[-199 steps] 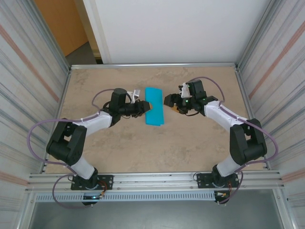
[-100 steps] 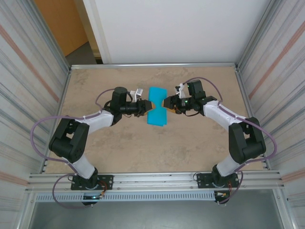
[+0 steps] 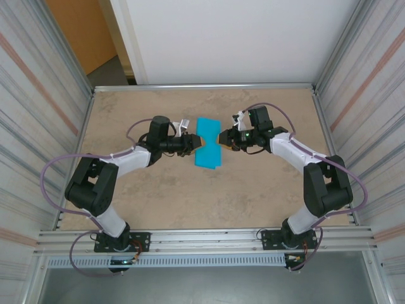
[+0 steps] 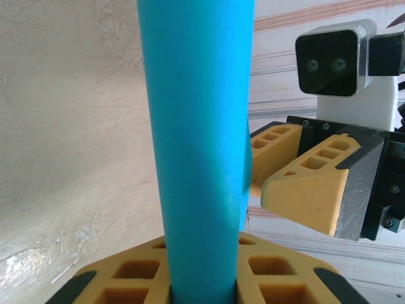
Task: Fold a paper plane with a square sheet of paper (pick it up from the middle)
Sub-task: First fold in half a square sheet of paper at the center of the table.
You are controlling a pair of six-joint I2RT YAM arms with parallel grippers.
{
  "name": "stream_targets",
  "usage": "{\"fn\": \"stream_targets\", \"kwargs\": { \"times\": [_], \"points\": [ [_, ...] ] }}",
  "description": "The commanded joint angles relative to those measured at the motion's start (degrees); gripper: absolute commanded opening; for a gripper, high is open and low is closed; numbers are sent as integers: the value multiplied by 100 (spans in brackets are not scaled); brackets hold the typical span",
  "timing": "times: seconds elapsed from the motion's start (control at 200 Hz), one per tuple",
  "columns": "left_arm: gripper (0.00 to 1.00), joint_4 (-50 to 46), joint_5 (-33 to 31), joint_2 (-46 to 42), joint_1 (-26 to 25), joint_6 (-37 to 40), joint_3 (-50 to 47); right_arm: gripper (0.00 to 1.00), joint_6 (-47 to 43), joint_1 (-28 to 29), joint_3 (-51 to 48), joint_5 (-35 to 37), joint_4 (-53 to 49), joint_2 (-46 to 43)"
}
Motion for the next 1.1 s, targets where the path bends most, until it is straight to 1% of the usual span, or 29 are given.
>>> {"fn": "stream_targets", "kwargs": {
  "times": [0.0,0.05,0.205,0.296,0.376,0.461,0.506,0.646,0.762,0.897,0.912,0.927,1.012,1.097],
  "points": [
    [22,-187,-22,59,-8,209,208,23,-100,28,216,-69,-114,117],
    [22,-198,-31,60,-17,219,213,23,-88,9,224,-62,-108,145],
    [23,-212,-74,56,-22,226,192,13,-91,23,286,-2,-230,231],
    [27,-280,-140,64,-24,237,166,6,-72,17,308,113,-318,253],
    [35,-421,-290,78,-18,275,122,5,-56,17,310,219,-381,254],
    [49,-656,-523,60,24,324,40,4,-56,20,314,300,-491,256],
    [56,-749,-649,15,88,350,-32,3,-71,-9,323,359,-584,246],
    [69,-888,-838,-325,365,415,-284,2,-212,-80,439,622,-1073,98],
    [78,-1197,-1042,-644,576,584,-403,2,-490,-79,813,924,-1784,-50],
    [86,-1327,-1170,-905,749,669,-582,2,-671,2,1279,1100,-2386,-201],
    [90,-1327,-1192,-916,761,667,-602,2,-688,31,1335,1106,-2436,-203],
    [91,-1324,-1200,-938,772,669,-620,2,-702,56,1410,1111,-2480,-193],
    [94,-1295,-1209,-976,799,672,-671,3,-711,243,1631,1095,-2569,-131],
    [94,-1274,-1217,-995,803,642,-697,3,-637,416,1711,1003,-2368,-59]
  ]
}}
